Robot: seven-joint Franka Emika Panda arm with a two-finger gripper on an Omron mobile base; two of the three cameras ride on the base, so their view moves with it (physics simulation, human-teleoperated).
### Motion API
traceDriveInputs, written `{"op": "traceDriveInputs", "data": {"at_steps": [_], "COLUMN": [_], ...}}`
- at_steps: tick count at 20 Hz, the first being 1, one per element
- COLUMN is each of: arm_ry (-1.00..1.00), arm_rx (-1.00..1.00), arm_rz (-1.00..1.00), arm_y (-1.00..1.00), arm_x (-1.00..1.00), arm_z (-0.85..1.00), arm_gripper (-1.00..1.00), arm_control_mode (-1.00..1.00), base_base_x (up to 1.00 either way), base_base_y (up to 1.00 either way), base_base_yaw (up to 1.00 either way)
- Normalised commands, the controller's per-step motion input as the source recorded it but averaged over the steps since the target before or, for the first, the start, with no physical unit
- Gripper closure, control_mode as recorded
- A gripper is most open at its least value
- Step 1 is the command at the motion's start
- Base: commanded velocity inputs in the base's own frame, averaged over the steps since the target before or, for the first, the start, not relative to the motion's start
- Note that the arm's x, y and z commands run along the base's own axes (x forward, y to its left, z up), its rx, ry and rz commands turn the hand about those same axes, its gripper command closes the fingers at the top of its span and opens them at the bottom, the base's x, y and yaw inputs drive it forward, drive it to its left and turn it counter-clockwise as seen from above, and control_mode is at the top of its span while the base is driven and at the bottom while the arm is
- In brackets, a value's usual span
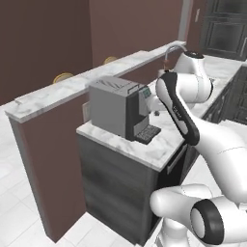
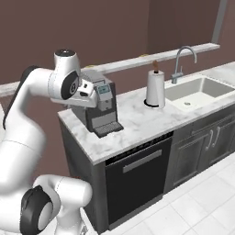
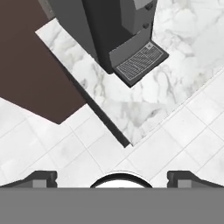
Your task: Open the dishwasher door and pull out the top rack.
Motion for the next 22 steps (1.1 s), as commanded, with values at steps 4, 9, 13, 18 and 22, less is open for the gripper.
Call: {"op": "traceDriveInputs", "data": {"at_steps": [4, 9, 13, 18, 22], "arm_ry": [0.00, 0.00, 0.08, 0.24, 0.29], "arm_rx": [0.00, 0.03, 0.22, 0.52, 0.56], "arm_rz": [0.00, -0.03, -0.17, -0.11, -0.10], "arm_y": [0.00, -0.10, -0.73, -1.00, -1.00], "arm_x": [0.00, -0.03, -0.02, 0.00, 0.00], "arm_z": [0.00, -0.09, -0.54, -0.78, -0.91], "arm_gripper": [-1.00, -1.00, -1.00, -1.00, -1.00], "arm_control_mode": [1.00, -1.00, -1.00, -1.00, -1.00], "base_base_x": [0.10, -0.13, 0.00, 0.00, 0.00], "base_base_y": [0.13, -0.11, 0.00, 0.00, 0.00], "base_base_yaw": [-0.22, -0.05, 0.00, 0.00, 0.00]}}
